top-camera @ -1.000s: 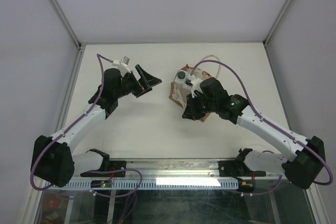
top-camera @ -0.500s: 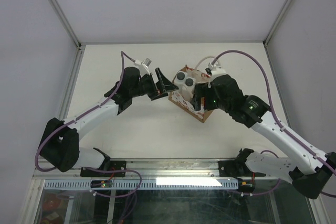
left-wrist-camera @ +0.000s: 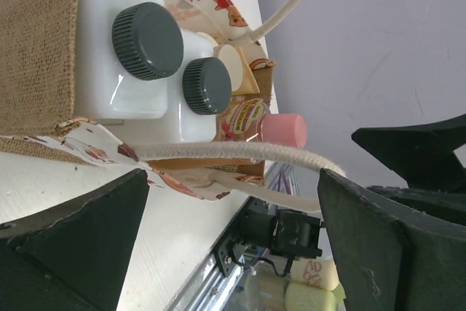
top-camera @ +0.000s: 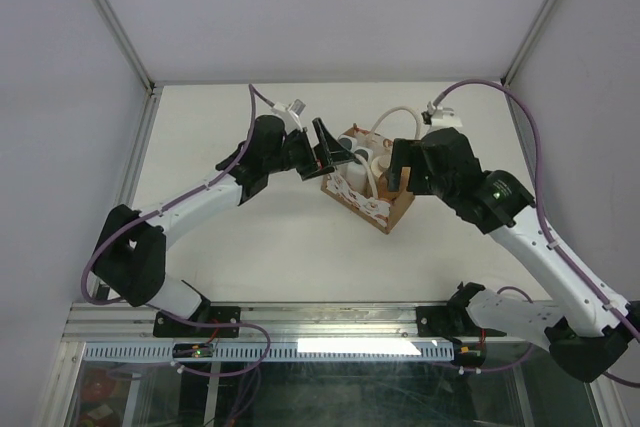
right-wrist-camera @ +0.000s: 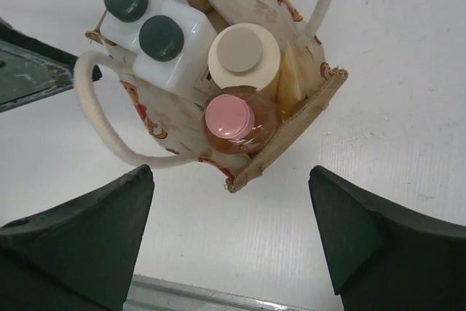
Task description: Take the personal care products out of the canvas bag
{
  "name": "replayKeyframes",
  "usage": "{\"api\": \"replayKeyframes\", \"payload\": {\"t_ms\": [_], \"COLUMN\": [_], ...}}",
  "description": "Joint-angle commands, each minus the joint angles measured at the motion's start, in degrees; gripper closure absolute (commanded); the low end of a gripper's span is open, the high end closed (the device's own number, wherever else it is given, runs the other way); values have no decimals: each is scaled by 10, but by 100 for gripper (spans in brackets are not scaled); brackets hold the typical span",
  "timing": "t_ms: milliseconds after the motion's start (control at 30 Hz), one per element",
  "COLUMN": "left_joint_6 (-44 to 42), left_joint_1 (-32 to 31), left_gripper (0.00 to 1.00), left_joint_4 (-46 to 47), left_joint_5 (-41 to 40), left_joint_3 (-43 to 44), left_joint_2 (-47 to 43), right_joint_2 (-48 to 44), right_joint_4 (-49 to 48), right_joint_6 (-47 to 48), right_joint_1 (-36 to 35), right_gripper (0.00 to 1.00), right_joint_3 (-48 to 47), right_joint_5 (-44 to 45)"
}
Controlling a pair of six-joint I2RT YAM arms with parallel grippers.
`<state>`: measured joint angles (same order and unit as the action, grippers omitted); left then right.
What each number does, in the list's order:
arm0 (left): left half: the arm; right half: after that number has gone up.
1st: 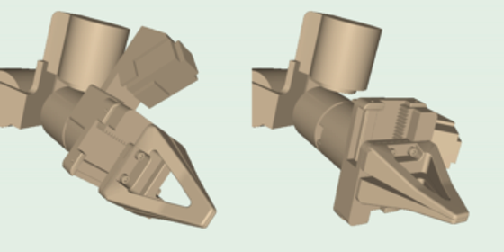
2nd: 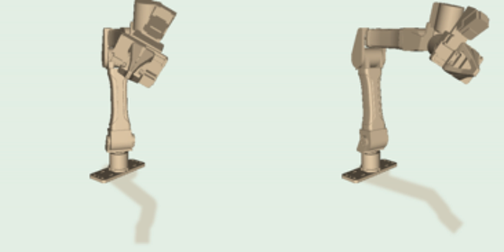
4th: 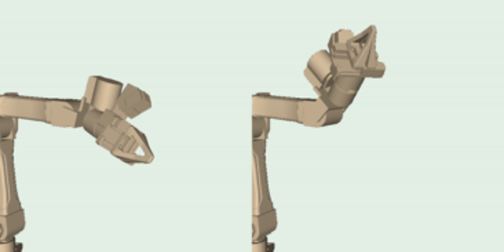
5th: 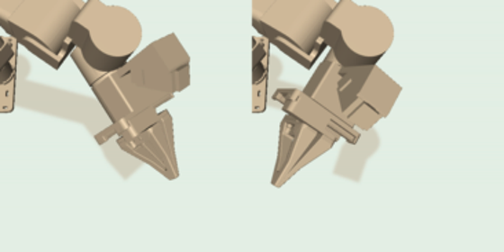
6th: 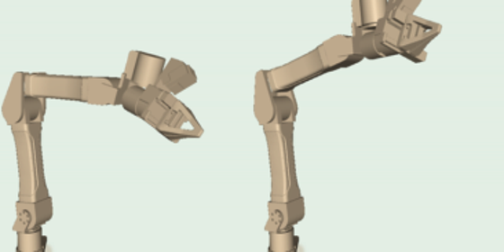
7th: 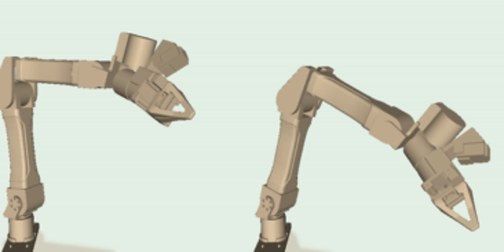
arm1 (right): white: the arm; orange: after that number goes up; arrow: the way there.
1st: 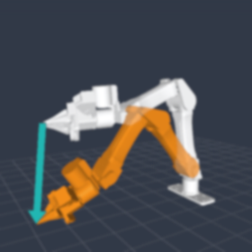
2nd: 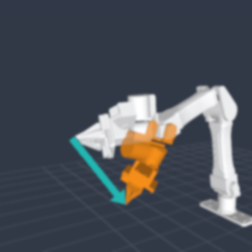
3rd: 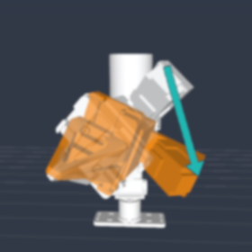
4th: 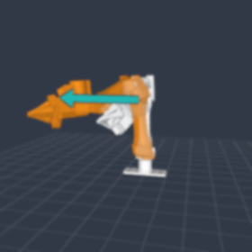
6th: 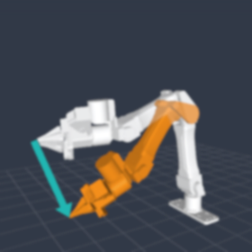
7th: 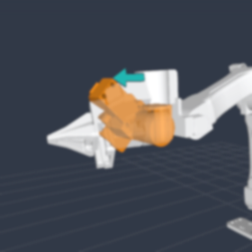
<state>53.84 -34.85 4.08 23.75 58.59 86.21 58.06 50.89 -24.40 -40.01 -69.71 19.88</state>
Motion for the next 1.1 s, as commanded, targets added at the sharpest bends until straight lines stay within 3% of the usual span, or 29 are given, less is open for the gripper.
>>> {"api": "replayKeyframes", "payload": {"t_ms": [0,133,367,667,933,1067], "left_joint_6": [-14,-25,-29,-124,-190,-199], "left_joint_1": [-7,-7,-9,-11,-11,-11], "left_gripper": [1,1,2,8,12,15], "left_joint_4": [17,9,-45,-160,-222,-250], "left_joint_5": [-32,-28,8,33,17,0], "left_joint_3": [14,25,90,129,115,100], "left_joint_2": [-42,-61,5,34,5,0], "right_joint_2": [16,33,47,140,207,228], "right_joint_4": [4,21,26,64,74,74], "right_joint_6": [-15,-21,-1,89,151,161], "right_joint_1": [30,50,72,73,76,76], "right_gripper": [10,10,10,17,21,28], "right_joint_3": [-28,-28,-26,-102,-136,-148], "right_joint_5": [-28,-44,-71,-75,-85,-99]}}
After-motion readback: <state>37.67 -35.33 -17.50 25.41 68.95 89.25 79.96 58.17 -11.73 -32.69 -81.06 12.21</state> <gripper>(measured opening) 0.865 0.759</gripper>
